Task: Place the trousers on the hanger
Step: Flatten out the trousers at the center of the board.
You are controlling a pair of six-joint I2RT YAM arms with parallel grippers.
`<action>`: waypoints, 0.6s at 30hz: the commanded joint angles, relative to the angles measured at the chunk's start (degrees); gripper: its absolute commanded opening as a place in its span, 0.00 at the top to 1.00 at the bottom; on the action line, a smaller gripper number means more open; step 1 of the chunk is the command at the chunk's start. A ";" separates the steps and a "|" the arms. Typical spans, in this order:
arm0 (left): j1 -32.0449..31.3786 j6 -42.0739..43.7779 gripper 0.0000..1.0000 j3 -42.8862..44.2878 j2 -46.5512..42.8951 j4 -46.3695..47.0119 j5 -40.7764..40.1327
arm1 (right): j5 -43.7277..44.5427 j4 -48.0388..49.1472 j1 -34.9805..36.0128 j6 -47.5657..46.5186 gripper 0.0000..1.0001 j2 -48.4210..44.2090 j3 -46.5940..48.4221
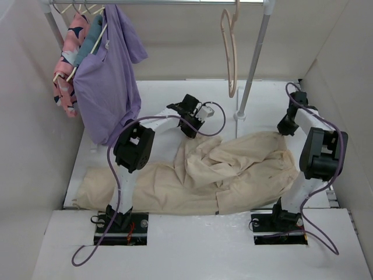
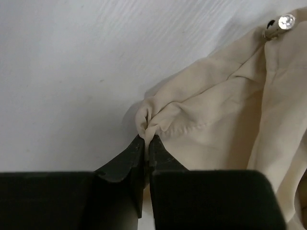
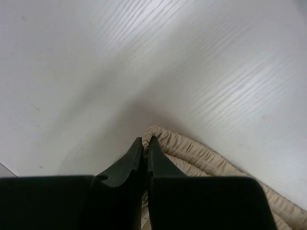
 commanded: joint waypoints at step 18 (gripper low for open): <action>24.22 2.75 1.00 -7.86 -32.39 -9.67 -21.98 | 0.77 2.44 -13.71 2.01 1.00 -6.66 0.27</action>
